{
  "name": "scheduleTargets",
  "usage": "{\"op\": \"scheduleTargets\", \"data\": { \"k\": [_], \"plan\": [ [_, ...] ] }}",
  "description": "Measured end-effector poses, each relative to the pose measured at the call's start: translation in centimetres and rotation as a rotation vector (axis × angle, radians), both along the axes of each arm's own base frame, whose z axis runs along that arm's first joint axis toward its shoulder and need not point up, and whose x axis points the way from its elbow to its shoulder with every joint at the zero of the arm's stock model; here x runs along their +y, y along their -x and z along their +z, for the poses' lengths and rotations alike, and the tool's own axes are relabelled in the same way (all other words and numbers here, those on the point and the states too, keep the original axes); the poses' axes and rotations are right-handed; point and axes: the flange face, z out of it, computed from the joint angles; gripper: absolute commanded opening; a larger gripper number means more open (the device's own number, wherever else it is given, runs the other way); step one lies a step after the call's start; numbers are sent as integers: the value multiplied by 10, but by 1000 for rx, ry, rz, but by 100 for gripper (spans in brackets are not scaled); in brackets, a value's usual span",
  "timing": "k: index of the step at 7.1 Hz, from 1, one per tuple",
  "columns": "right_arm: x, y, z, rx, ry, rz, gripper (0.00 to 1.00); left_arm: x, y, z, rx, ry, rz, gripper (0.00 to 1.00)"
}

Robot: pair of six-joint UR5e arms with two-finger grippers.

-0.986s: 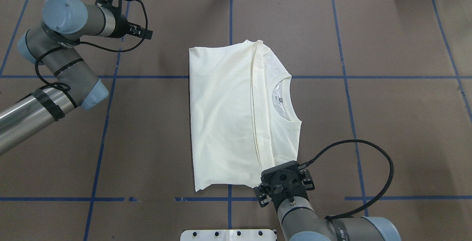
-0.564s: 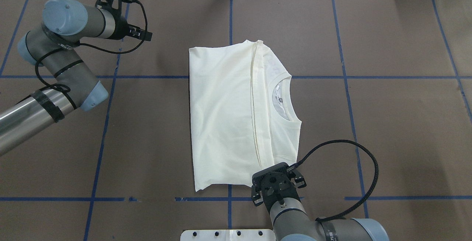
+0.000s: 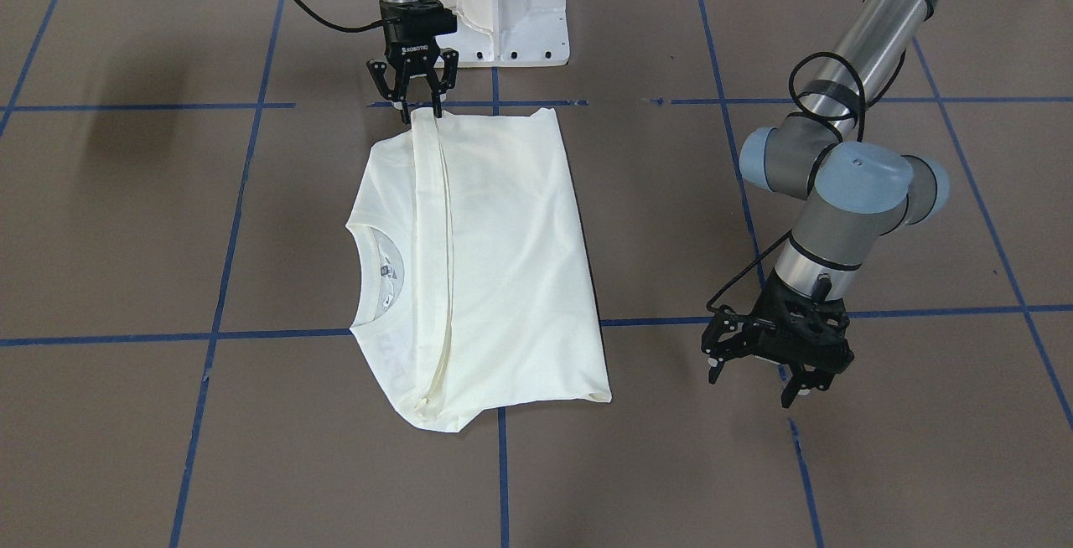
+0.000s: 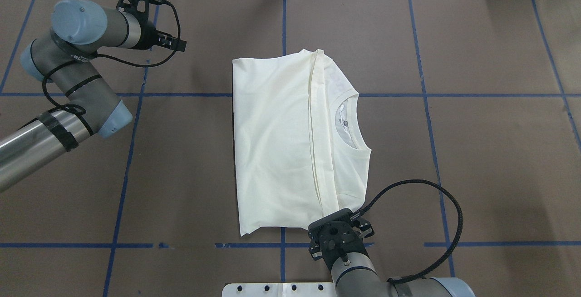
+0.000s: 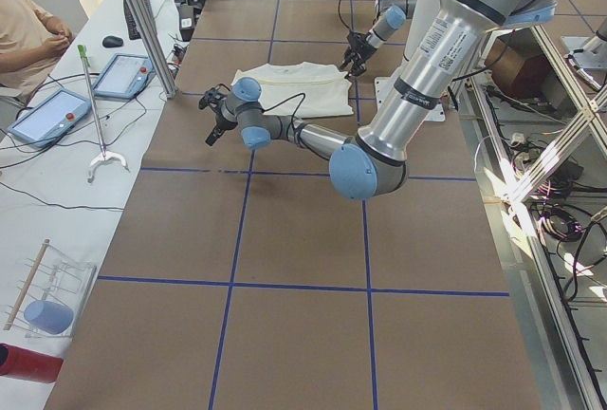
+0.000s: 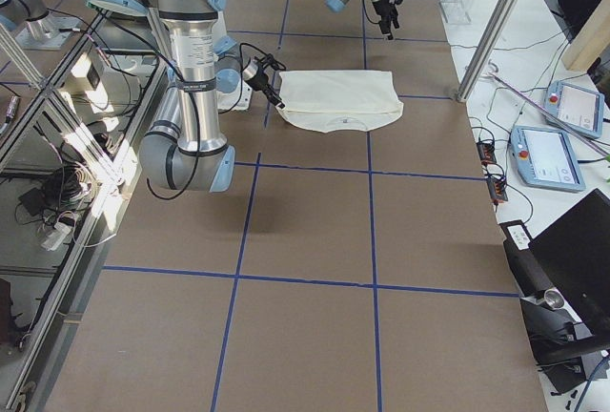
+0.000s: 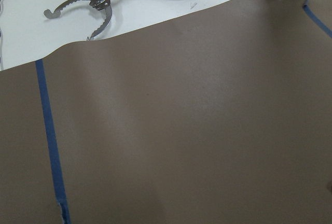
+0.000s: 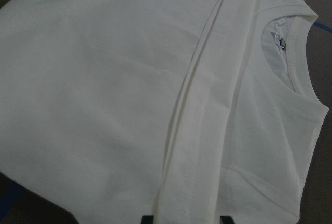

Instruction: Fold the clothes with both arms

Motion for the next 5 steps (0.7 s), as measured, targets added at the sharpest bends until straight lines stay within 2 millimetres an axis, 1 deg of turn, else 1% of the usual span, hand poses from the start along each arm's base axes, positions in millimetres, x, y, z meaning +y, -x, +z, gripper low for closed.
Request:
{"op": "scheduleTargets", "data": {
  "k": [1, 2, 3, 4, 5],
  "plan": [
    [1, 0, -1, -1, -1, -2, 41, 0, 0, 0, 0, 0, 0, 100],
    [3, 1, -1, -1, -2, -3, 34, 0, 0, 1, -1, 1, 0, 100],
    [3, 1, -1, -2, -4, -3, 7, 0, 0, 2, -1, 1, 0, 100],
    [4, 0, -2, -5, -5, -2, 0, 1, 0, 2, -1, 1, 0, 100],
    [4, 0, -4, -10, -4, 0, 0, 1, 1, 2, -1, 2, 0, 100]
  ]
}}
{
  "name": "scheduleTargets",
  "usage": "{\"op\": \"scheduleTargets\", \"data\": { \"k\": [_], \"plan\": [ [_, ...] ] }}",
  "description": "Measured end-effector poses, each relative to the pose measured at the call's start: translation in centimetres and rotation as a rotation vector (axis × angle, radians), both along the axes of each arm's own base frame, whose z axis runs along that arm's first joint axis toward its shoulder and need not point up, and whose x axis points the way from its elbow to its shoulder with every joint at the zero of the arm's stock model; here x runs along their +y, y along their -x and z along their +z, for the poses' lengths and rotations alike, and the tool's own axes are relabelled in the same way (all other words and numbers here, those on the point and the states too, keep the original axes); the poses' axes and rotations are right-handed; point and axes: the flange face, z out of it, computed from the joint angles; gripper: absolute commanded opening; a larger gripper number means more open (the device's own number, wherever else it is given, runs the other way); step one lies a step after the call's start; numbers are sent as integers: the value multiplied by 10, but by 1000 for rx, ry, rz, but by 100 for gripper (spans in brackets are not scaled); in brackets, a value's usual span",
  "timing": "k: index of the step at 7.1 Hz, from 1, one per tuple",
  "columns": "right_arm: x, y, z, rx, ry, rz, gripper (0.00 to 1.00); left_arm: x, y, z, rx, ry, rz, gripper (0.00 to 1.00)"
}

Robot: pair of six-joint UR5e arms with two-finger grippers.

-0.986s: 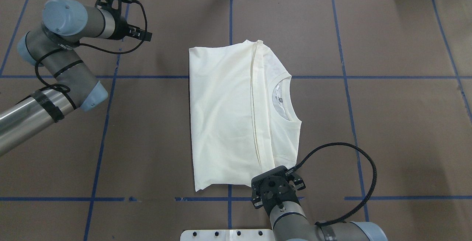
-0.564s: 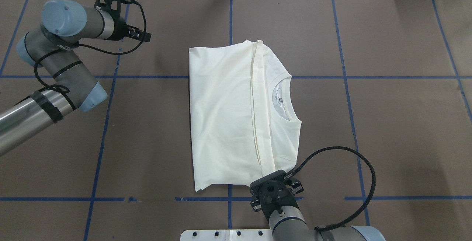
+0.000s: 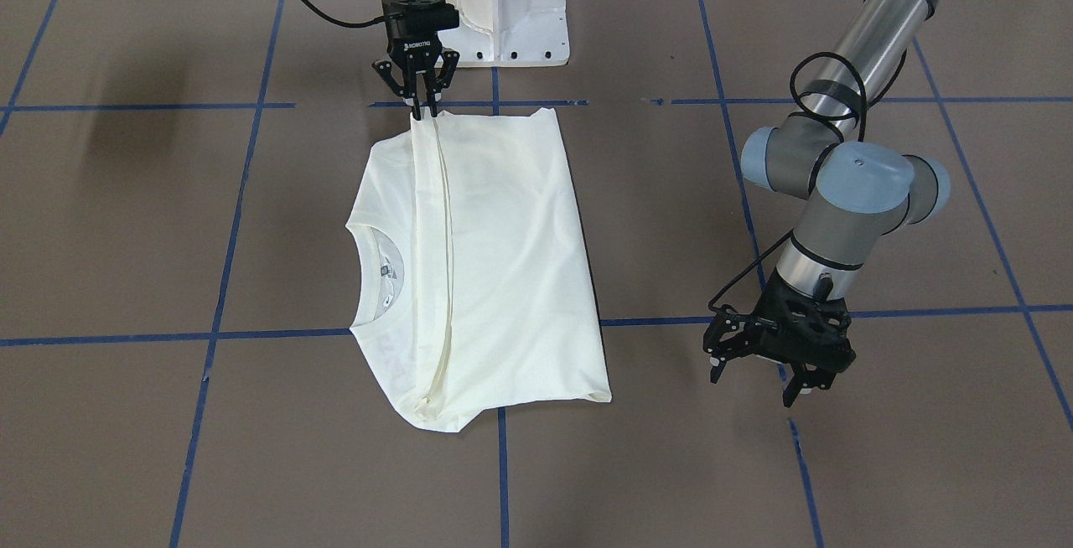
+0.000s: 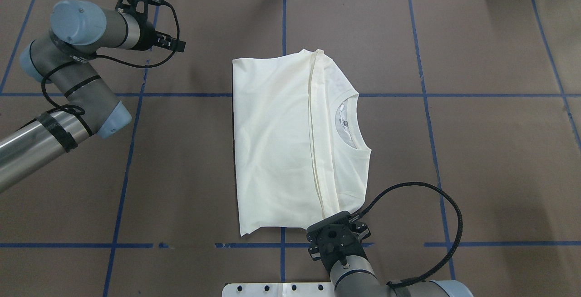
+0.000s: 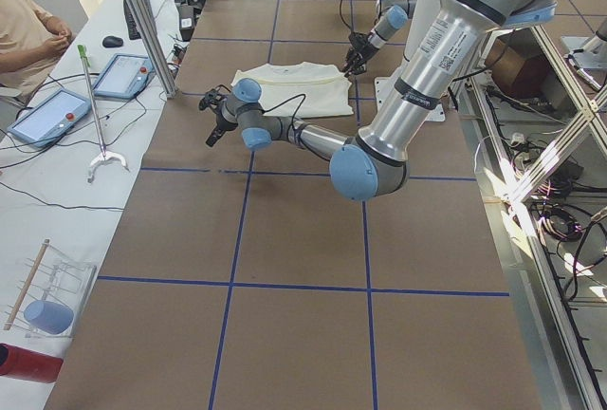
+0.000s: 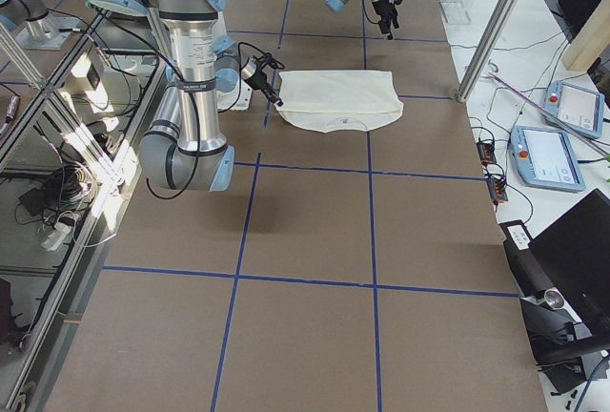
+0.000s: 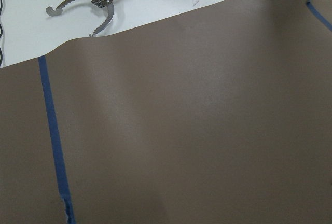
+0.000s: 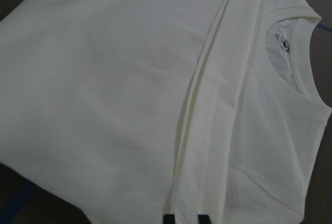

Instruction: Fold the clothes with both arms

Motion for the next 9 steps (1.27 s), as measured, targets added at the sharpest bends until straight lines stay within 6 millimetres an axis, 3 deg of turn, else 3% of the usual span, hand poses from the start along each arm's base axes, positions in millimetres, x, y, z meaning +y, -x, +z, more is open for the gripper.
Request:
{"op": "scheduleTargets", "data": {
  "k": [2, 4, 6, 7, 8, 9],
  "plan": [
    [-2, -1, -4, -16, 7, 12, 0, 0, -1, 0, 0, 0, 1, 100],
    [-7, -15, 0, -33, 24, 33, 0, 2, -3, -1, 1, 0, 5, 100],
    [-8, -34, 27, -34, 70, 75, 0, 4, -6, -1, 1, 0, 9, 100],
    [-9, -40, 38, -44, 100, 102, 7, 4, -7, -1, 1, 0, 9, 100],
    [-8, -43, 44, -58, 128, 127, 99, 4, -7, 0, 1, 0, 10, 100],
    [-8, -44, 48, -69, 147, 141, 100, 4, -7, 0, 0, 0, 11, 100]
  ]
}}
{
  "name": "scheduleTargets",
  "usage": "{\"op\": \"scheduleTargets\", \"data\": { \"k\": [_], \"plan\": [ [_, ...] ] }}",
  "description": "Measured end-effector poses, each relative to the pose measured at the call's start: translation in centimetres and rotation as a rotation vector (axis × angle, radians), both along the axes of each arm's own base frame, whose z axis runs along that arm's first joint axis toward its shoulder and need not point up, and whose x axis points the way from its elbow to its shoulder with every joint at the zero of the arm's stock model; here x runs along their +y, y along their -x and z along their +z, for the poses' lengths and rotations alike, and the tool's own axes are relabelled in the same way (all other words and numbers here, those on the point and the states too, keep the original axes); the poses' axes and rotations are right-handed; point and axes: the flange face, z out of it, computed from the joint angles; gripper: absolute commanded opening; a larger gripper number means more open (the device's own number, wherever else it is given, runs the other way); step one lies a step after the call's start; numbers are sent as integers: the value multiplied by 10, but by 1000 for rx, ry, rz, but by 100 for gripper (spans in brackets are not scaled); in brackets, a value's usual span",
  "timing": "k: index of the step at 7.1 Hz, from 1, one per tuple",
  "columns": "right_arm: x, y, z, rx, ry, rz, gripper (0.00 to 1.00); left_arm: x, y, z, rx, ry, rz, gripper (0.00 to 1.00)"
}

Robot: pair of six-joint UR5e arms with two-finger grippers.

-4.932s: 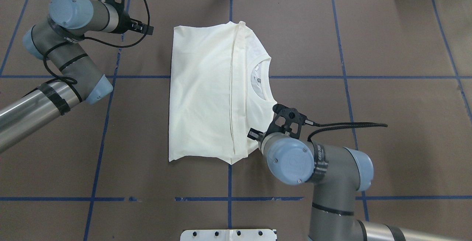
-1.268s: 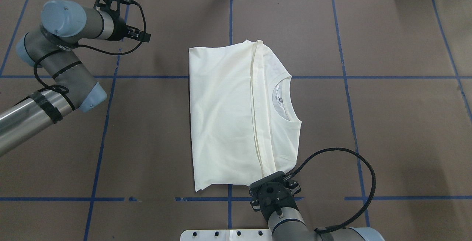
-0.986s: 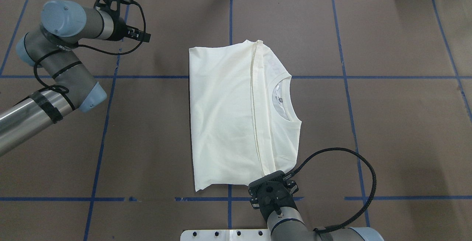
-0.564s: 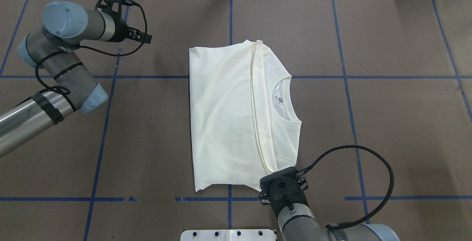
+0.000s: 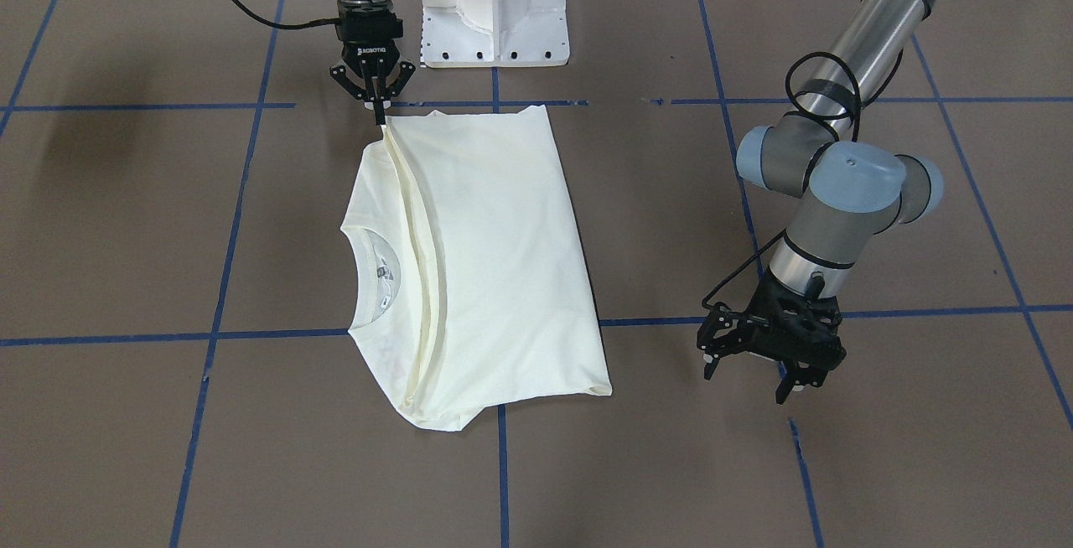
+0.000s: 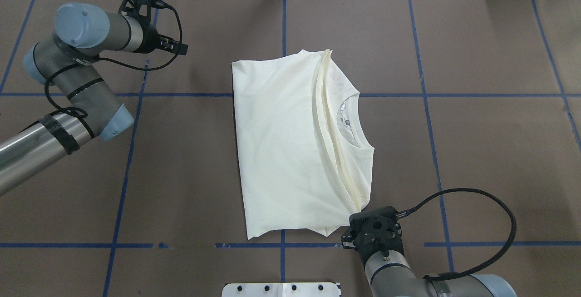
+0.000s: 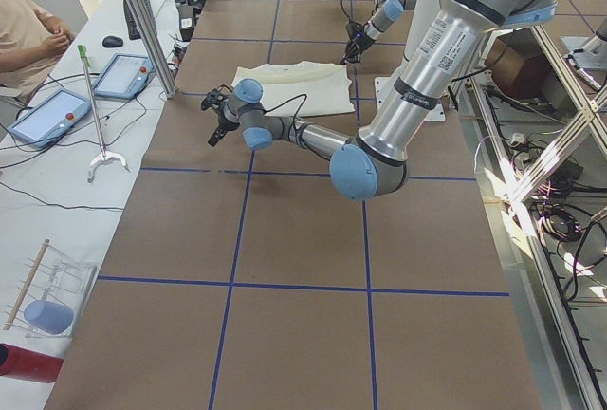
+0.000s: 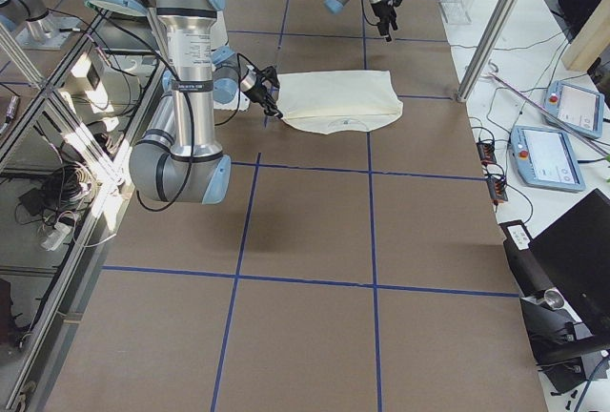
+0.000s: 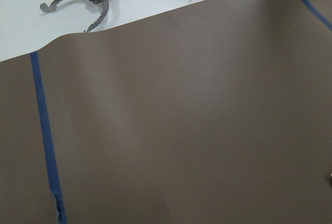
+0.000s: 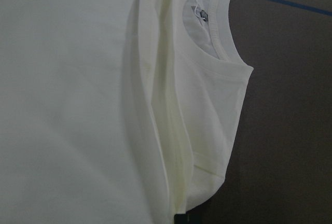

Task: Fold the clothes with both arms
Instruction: 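Move both grippers to the near corners of the folded shirt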

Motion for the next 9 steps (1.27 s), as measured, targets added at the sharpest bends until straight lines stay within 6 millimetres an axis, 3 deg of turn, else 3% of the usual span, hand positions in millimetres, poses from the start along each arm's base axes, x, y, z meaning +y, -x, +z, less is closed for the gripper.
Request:
{"op": "scheduleTargets", "data": {
  "k": [3, 5, 6, 7, 8, 9],
  "plan": [
    [-10, -16, -21, -70, 66, 1, 100, 1, -1, 0, 1, -1, 2, 100],
    [-50, -45, -45, -183, 171, -14, 100, 4, -2, -9, 21, 4, 0, 100],
    [-69, -60, -47, -265, 220, -31, 100, 10, -2, -22, 70, 34, 4, 100],
    [-82, -76, -43, -347, 271, -30, 100, 23, -3, -35, 143, 91, 9, 100],
    [-89, -93, -34, -435, 320, -5, 100, 51, -5, -47, 221, 150, 14, 100],
    [-90, -112, -17, -513, 354, 18, 100, 96, -10, -56, 302, 215, 29, 100]
  ]
}}
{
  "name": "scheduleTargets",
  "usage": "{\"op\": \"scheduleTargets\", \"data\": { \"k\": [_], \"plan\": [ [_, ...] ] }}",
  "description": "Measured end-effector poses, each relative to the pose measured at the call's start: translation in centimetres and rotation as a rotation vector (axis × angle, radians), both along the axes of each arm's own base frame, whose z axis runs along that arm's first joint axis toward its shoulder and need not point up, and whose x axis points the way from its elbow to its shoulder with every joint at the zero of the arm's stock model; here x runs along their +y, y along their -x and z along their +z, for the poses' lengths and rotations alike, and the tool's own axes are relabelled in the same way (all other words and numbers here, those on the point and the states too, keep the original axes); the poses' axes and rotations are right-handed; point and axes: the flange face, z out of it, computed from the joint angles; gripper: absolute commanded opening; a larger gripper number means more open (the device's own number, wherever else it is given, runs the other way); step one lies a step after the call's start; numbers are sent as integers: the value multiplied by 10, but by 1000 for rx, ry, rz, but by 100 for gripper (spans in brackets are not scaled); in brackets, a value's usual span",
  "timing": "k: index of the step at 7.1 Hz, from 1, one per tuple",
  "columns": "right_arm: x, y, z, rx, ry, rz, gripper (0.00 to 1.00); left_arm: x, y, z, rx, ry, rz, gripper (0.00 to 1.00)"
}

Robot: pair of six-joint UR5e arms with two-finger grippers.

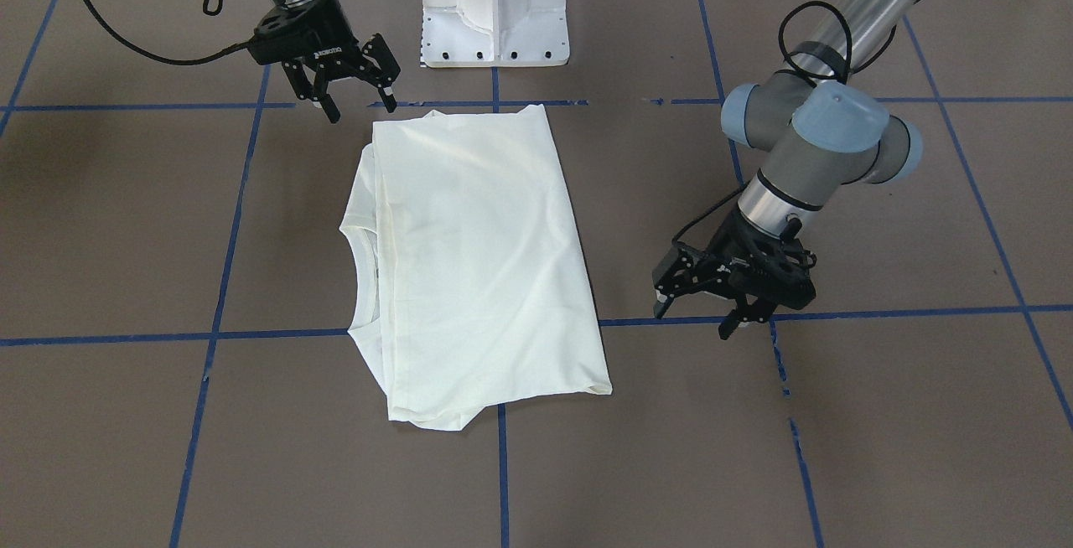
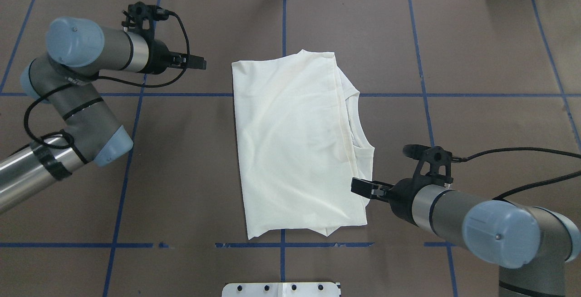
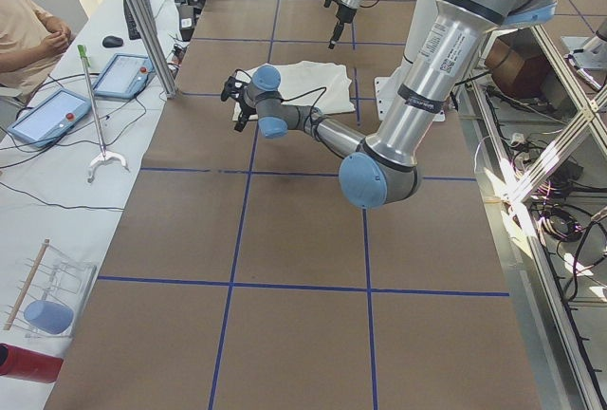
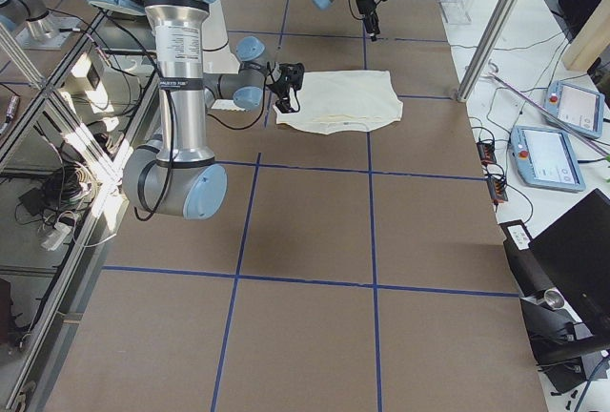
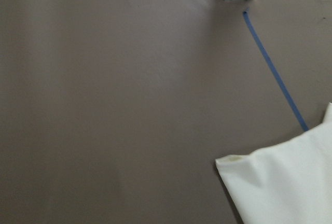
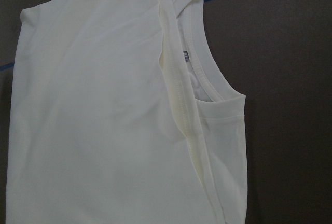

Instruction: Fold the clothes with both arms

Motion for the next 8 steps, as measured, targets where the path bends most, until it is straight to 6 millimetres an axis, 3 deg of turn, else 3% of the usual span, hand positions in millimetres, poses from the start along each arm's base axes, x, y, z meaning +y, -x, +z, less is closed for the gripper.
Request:
{"op": "scheduleTargets", "data": {
  "k": [2, 3, 4, 5, 7, 8],
  "plan": [
    [0, -38, 33, -89, 52, 48, 100, 103, -10, -20, 141, 141, 19, 100],
    [-2, -48, 40, -104, 69, 70, 100, 153, -25, -30, 180, 220, 20, 99],
    [-5, -53, 43, -110, 77, 84, 100, 200, -48, -41, 192, 319, 16, 78],
    [-7, -55, 44, -111, 83, 95, 100, 238, -76, -55, 181, 414, -2, 57],
    [-10, -56, 46, -110, 87, 106, 100, 289, -126, -80, 120, 578, -31, 57],
    [-10, -56, 48, -109, 88, 108, 100, 306, -140, -81, 92, 618, -34, 58]
  ]
}}
